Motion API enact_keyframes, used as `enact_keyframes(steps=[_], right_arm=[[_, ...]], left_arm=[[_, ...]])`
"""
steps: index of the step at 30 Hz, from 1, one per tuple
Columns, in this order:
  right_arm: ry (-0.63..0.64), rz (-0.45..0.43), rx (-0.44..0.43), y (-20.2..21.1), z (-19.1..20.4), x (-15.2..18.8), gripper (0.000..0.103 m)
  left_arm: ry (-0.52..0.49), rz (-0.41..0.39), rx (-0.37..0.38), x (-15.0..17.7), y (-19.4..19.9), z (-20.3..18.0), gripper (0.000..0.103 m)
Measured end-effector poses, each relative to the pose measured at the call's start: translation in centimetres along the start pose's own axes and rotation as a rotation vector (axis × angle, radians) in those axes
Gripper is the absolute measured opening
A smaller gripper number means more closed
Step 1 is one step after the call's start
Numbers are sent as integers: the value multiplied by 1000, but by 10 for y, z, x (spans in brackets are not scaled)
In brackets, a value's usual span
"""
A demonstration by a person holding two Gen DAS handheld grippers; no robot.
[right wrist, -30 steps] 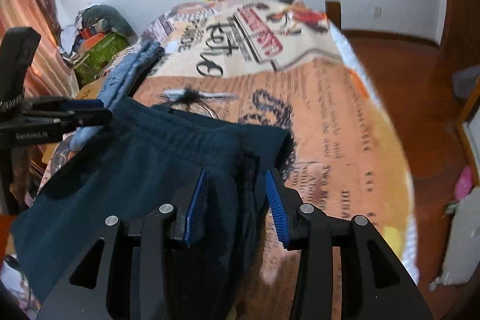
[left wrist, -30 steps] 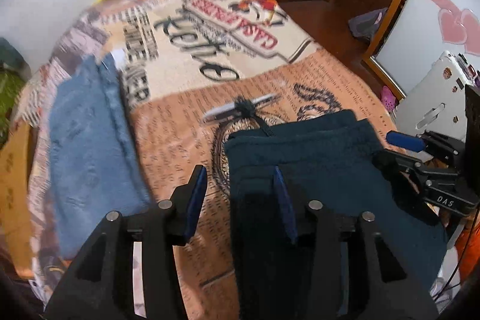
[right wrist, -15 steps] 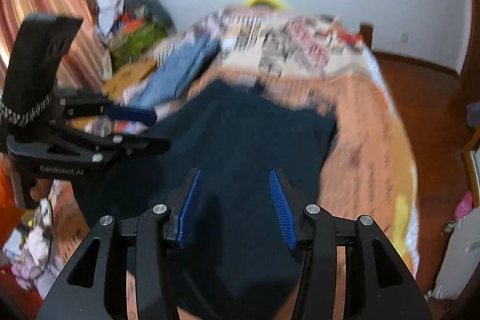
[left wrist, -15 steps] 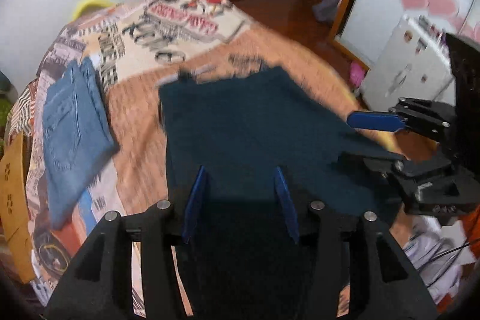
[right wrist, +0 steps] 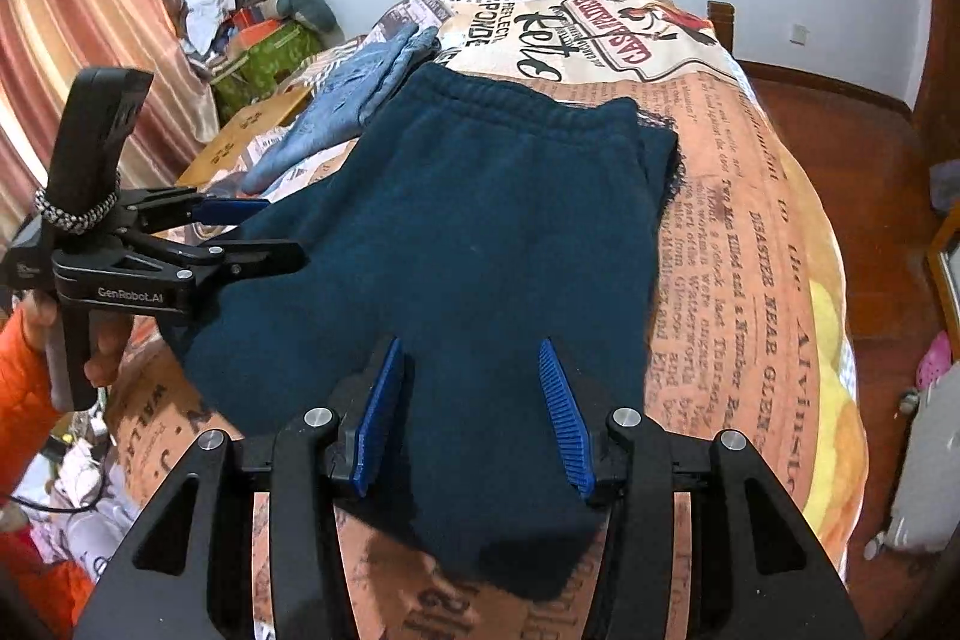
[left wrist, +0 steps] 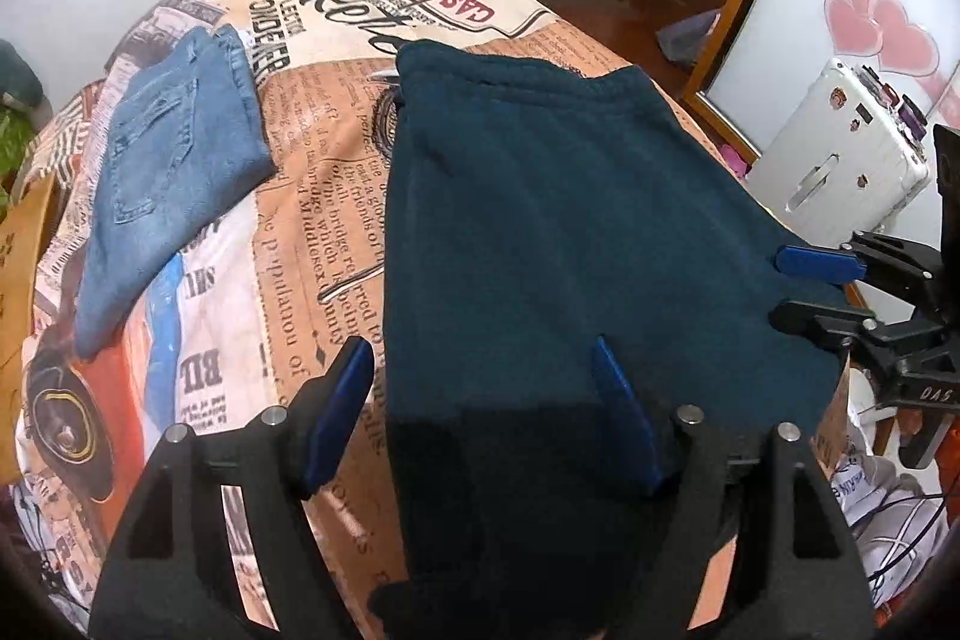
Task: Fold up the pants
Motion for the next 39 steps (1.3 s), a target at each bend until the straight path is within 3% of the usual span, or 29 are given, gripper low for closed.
enact_keyframes(steps=[5, 11, 16, 23, 26, 30, 39], right_arm=[[-22, -22, 0, 13, -1, 9, 44], [-9, -35, 53, 34, -9, 1, 45], [-33, -94, 120, 50, -28, -17, 45], [-36, -147, 114, 49, -35, -42, 52], [-41, -138, 93, 41, -37, -46, 56], [-67, -99, 78, 21, -44, -45, 58], [-210, 44, -4, -22, -70, -28, 59]], left_arm=[[-52, -32, -61, 1, 8, -1, 79], [-29, -42, -51, 0, 27, 5, 79], [-55, -85, -122, -18, 46, 12, 79], [-38, -118, -102, -53, 45, 20, 81], [-19, -104, -73, -63, 35, 24, 90], [-5, -41, -59, -66, 11, 29, 91], [65, 110, 66, -54, -41, 33, 91]])
Point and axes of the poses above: each gripper's, at about its wrist camera, not at the fingertips, and y roughly against the way its jaws point, z to its left, x to its underside, the point moved 6 cm from there along -y, roughly the way its jaws point, and after that the axes turned 4 degrees about -y, right-handed, at the moved point
